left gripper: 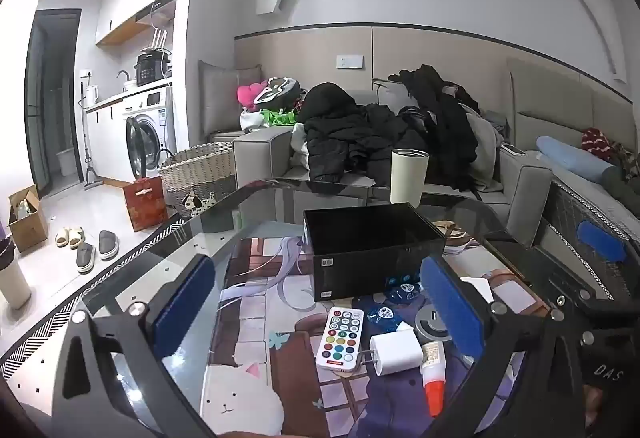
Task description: Organize rigid objects
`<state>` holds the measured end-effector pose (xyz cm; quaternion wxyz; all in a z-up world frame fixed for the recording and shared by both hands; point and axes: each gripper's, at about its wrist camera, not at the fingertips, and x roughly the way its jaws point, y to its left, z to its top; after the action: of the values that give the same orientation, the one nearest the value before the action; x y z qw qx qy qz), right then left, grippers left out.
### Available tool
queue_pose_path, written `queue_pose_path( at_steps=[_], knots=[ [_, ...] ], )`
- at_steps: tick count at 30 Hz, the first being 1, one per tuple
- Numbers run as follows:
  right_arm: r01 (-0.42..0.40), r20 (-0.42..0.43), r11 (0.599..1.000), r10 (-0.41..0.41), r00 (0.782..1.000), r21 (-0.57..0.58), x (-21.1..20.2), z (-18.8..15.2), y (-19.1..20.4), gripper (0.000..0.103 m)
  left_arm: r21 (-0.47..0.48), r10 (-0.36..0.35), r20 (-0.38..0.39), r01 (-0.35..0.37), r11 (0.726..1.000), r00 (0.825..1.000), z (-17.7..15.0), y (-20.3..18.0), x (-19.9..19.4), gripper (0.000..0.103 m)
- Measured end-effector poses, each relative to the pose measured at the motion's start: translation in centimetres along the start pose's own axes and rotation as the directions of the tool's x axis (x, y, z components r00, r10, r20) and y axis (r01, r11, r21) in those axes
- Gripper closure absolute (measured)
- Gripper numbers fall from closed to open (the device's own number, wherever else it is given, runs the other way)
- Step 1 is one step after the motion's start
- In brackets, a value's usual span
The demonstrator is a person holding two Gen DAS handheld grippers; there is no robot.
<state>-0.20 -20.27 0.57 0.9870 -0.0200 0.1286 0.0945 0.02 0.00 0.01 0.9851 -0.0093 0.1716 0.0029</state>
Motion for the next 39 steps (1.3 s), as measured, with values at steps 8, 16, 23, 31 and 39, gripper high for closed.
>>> queue_pose_path(
  at_steps=[8, 16, 23, 31, 39],
  knots=[
    [0.003, -0.013, 1.000, -0.003, 1.000, -0.024, 0.1, 0.0, 0.2, 0.001, -0.018, -0.004, 0.007, 0.004, 1.000, 1.000, -0.1, 0.4, -0.2, 0.000],
    [-0.002, -0.026, 0.999, 0.001, 1.000, -0.036, -0.1, 0.5, 0.6, 0.001, -0.016, -0.001, -0.005, 0.001, 1.000, 1.000, 0.2, 0.8, -0.5, 0.000],
    [-0.017, -0.027, 0.999, 0.016, 0.999, -0.038, 0.0, 0.5, 0.8, 0.001, -0.013, -0.001, -0.011, 0.001, 1.000, 1.000, 0.1, 0.1, 0.0, 0.000],
    [-0.020, -0.026, 0.999, 0.019, 0.999, -0.039, 0.1, 0.3, 0.8, 0.001, -0.014, -0.002, -0.007, 0.002, 1.000, 1.000, 0.0, 0.1, -0.1, 0.000],
    [-0.022, -0.028, 0.999, 0.021, 0.999, -0.039, 0.2, 0.2, 0.8, 0.001, -0.016, -0.002, -0.008, 0.002, 1.000, 1.000, 0.1, 0.1, -0.1, 0.000]
  ],
)
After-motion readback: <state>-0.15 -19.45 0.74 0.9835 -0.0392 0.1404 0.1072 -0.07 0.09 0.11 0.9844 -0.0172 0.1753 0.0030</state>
